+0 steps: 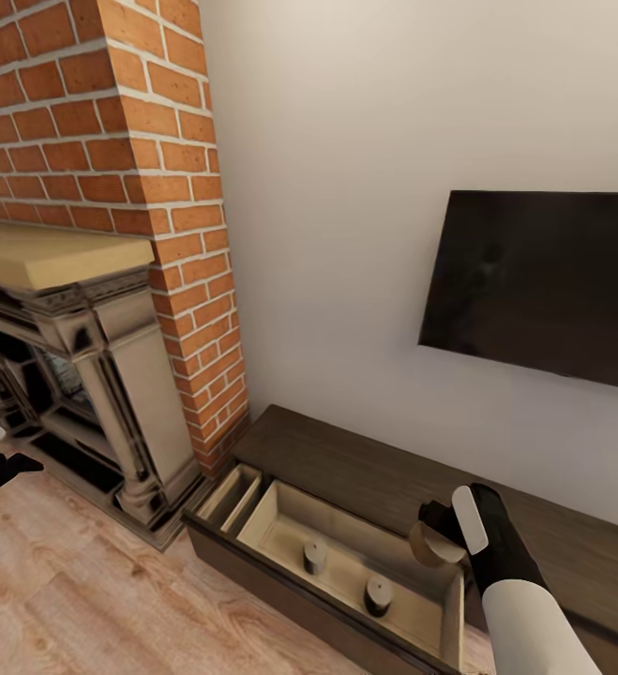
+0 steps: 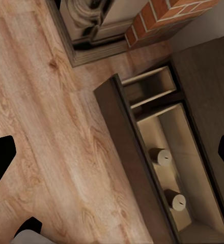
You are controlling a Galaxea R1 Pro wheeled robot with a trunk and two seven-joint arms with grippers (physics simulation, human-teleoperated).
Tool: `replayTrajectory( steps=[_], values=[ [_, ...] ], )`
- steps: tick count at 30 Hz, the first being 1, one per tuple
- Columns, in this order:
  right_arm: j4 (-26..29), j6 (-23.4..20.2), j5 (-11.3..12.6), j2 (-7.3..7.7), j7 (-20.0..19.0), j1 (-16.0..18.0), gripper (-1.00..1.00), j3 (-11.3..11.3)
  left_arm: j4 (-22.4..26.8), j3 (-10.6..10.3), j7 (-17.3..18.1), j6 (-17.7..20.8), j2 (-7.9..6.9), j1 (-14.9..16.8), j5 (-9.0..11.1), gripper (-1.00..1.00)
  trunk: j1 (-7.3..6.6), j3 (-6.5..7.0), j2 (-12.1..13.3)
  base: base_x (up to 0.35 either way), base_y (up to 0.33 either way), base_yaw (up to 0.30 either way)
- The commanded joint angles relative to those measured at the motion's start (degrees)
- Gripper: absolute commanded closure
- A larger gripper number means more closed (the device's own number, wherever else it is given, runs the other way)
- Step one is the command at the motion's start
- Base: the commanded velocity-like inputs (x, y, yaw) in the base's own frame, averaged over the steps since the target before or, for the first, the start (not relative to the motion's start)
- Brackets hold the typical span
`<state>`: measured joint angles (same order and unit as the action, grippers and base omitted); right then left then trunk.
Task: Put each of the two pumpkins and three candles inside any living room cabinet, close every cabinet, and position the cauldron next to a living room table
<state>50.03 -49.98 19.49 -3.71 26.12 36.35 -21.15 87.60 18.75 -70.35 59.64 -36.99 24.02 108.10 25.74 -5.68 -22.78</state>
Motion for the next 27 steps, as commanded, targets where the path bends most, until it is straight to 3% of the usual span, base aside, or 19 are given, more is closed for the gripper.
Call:
replayTrajectory(
  steps=[1, 11, 27],
  values=[
    [0.06, 0.06, 0.81, -0.03, 0.68, 0.07, 1.0, -0.14, 0.03, 0.06, -0.58, 0.36, -0.02, 0.06, 0.53, -1.0, 0.04, -0.14, -0.14, 0.004, 0.0, -0.232],
    [0.06, 0.02, 0.81, 0.02, 0.62, 0.04, 1.0, -0.18, -0.01, 0.06, -0.66, 0.36, -0.02, 0.06, 0.53, -1.0, 0.04, -0.14, -0.14, 0.078, 0.0, -0.254],
    [0.06, 0.05, 0.82, -0.32, 0.59, 0.08, 1.0, -0.07, -0.06, 0.06, -0.75, 0.36, -0.02, 0.06, 0.71, -1.0, 0.04, -0.14, -0.14, 0.028, 0.0, -0.014]
  ],
)
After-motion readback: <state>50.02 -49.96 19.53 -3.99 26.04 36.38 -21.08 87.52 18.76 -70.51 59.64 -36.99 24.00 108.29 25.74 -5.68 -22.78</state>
